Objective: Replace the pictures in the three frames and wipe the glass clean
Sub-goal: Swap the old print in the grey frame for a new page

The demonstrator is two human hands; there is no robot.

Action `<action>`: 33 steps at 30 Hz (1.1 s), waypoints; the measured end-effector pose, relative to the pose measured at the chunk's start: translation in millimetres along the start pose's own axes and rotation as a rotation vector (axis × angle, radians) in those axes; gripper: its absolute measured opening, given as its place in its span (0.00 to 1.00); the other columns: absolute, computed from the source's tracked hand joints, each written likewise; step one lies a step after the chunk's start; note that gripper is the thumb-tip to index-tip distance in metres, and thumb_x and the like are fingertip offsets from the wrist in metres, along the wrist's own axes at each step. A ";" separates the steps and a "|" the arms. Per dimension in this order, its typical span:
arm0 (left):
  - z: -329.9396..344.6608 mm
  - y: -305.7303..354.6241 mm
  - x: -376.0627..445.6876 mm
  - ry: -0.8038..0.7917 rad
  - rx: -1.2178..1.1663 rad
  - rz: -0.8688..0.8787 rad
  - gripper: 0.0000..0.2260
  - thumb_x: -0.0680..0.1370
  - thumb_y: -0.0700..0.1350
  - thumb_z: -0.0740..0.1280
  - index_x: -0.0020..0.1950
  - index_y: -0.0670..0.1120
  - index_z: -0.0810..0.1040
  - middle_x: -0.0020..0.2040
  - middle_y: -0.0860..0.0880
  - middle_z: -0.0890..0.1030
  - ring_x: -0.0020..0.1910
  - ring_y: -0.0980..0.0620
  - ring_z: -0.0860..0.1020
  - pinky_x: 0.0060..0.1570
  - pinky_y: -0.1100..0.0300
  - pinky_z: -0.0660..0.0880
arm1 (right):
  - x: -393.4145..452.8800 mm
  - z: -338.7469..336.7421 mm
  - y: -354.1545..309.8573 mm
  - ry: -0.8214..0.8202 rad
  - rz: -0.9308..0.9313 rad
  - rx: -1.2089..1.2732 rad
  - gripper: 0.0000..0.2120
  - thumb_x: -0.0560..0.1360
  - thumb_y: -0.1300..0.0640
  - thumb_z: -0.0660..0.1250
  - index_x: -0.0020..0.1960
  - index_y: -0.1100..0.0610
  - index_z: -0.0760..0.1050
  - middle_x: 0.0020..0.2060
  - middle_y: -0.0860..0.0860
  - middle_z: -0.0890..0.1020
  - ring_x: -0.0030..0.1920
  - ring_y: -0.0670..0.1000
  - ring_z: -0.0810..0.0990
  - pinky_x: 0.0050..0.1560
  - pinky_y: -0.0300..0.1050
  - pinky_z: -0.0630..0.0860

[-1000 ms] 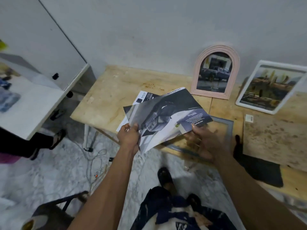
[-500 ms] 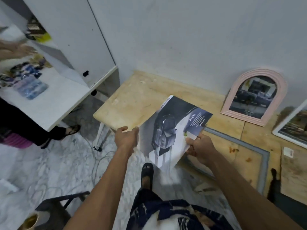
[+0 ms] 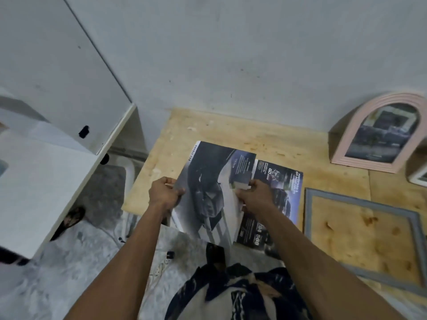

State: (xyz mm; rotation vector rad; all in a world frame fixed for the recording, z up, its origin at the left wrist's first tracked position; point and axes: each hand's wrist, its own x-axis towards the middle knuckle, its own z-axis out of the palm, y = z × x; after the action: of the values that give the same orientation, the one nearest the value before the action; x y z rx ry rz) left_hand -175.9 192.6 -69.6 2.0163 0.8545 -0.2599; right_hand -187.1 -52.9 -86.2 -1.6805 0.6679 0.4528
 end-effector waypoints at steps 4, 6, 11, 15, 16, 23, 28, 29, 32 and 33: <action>-12.7 -15.9 30.1 -0.017 0.063 0.000 0.09 0.71 0.38 0.77 0.49 0.42 0.81 0.41 0.46 0.83 0.35 0.52 0.79 0.29 0.65 0.71 | 3.3 39.1 -2.7 0.035 0.014 -0.073 0.10 0.72 0.58 0.67 0.53 0.50 0.75 0.46 0.53 0.83 0.46 0.58 0.82 0.46 0.56 0.80; -15.1 -20.3 40.5 -0.027 0.092 0.014 0.11 0.71 0.40 0.77 0.51 0.43 0.81 0.44 0.45 0.83 0.38 0.50 0.80 0.32 0.64 0.72 | 7.0 51.8 -4.2 0.048 0.017 -0.110 0.12 0.71 0.57 0.67 0.53 0.48 0.76 0.48 0.53 0.83 0.48 0.59 0.82 0.49 0.56 0.80; -13.0 -23.4 61.5 -0.006 0.181 0.025 0.17 0.69 0.43 0.78 0.56 0.44 0.80 0.50 0.42 0.84 0.48 0.41 0.82 0.47 0.54 0.79 | 21.5 69.7 -15.0 0.068 0.026 -0.280 0.20 0.76 0.60 0.65 0.67 0.60 0.70 0.59 0.57 0.79 0.58 0.60 0.79 0.60 0.56 0.77; -11.8 -24.0 72.3 -0.030 0.264 0.051 0.18 0.69 0.44 0.78 0.56 0.43 0.80 0.52 0.42 0.84 0.51 0.41 0.82 0.46 0.55 0.77 | 34.6 80.5 -13.3 0.091 0.071 -0.300 0.17 0.75 0.61 0.65 0.64 0.56 0.73 0.55 0.55 0.82 0.54 0.58 0.81 0.57 0.56 0.79; -11.0 -24.1 74.7 -0.045 0.286 0.057 0.19 0.69 0.44 0.79 0.56 0.43 0.80 0.52 0.42 0.84 0.51 0.42 0.81 0.45 0.56 0.75 | 35.7 82.6 -13.2 0.100 0.080 -0.301 0.16 0.76 0.61 0.65 0.63 0.56 0.74 0.54 0.54 0.82 0.54 0.58 0.80 0.57 0.55 0.79; -3.6 -22.7 83.5 -0.103 0.431 0.105 0.26 0.68 0.46 0.79 0.63 0.42 0.78 0.58 0.41 0.81 0.57 0.40 0.80 0.47 0.53 0.76 | 41.4 88.0 -11.3 0.115 0.103 -0.323 0.15 0.79 0.59 0.64 0.65 0.60 0.72 0.55 0.56 0.80 0.54 0.60 0.80 0.58 0.56 0.78; 0.3 -26.4 82.9 -0.095 0.606 0.136 0.27 0.69 0.49 0.76 0.65 0.44 0.75 0.63 0.42 0.75 0.62 0.39 0.74 0.56 0.45 0.76 | 44.1 86.7 -7.5 0.073 0.091 -0.380 0.11 0.76 0.55 0.68 0.57 0.58 0.76 0.52 0.55 0.82 0.52 0.58 0.81 0.57 0.56 0.79; 0.4 -25.6 81.3 -0.082 0.645 0.128 0.29 0.70 0.51 0.76 0.67 0.44 0.73 0.64 0.42 0.73 0.64 0.39 0.72 0.57 0.44 0.75 | 44.6 85.6 -7.0 0.075 0.087 -0.375 0.12 0.76 0.54 0.68 0.57 0.58 0.76 0.52 0.55 0.82 0.52 0.58 0.81 0.57 0.56 0.79; 4.3 -20.9 75.9 -0.037 0.674 0.169 0.32 0.71 0.56 0.73 0.70 0.45 0.69 0.66 0.42 0.72 0.66 0.39 0.70 0.60 0.42 0.71 | 43.4 75.2 -8.4 0.123 0.113 -0.253 0.19 0.75 0.56 0.68 0.64 0.57 0.73 0.52 0.54 0.82 0.52 0.56 0.82 0.58 0.53 0.79; 8.5 -17.8 73.2 -0.032 0.644 0.193 0.31 0.71 0.57 0.73 0.69 0.45 0.70 0.65 0.42 0.73 0.64 0.39 0.71 0.59 0.42 0.71 | 43.3 67.6 -7.8 0.161 0.123 -0.223 0.20 0.75 0.56 0.69 0.66 0.57 0.72 0.49 0.53 0.83 0.50 0.54 0.82 0.55 0.51 0.80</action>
State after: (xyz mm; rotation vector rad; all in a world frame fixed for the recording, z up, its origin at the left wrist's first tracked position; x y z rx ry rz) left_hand -132.3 226.4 -121.6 2.6614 0.5892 -0.5044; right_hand -145.1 6.0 -121.8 -1.9076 0.8680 0.4971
